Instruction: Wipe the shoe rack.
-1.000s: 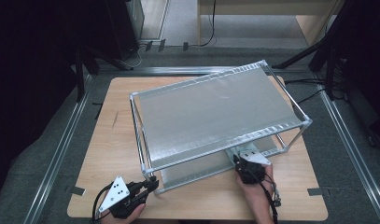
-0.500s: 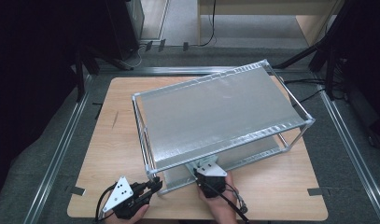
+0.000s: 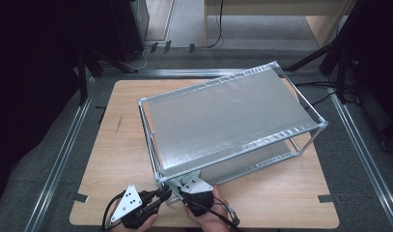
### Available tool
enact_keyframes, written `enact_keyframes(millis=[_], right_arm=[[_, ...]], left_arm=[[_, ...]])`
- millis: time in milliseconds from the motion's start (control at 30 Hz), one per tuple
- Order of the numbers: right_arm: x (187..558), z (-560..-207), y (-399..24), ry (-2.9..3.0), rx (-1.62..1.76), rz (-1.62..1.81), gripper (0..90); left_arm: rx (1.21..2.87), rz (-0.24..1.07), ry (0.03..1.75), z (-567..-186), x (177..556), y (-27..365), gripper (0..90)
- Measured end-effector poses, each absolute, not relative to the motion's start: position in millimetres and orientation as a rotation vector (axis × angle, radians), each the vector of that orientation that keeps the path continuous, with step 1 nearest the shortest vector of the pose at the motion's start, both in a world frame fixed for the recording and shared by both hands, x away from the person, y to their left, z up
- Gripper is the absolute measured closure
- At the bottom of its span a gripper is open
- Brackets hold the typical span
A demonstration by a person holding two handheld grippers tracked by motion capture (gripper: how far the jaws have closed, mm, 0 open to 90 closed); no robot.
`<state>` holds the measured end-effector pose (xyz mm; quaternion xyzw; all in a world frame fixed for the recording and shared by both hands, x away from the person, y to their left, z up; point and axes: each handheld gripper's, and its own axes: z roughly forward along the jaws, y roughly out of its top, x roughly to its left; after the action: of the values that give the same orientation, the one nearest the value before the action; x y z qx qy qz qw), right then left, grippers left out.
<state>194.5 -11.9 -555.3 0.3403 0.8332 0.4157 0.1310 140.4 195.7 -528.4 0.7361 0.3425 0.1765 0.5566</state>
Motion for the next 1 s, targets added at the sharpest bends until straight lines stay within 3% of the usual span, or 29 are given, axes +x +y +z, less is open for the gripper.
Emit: enact_keyframes(millis=[767, 1000], right_arm=[[278, -550, -212, 1.983, 1.454, 0.965, 84.7], [290, -547, -250, 1.883, 1.546, 0.918, 84.7]], left_arm=[[1.749, 0.425, 0.796, -529, 140, 196, 79.8], [1.749, 0.422, 0.796, -529, 140, 197, 79.8]])
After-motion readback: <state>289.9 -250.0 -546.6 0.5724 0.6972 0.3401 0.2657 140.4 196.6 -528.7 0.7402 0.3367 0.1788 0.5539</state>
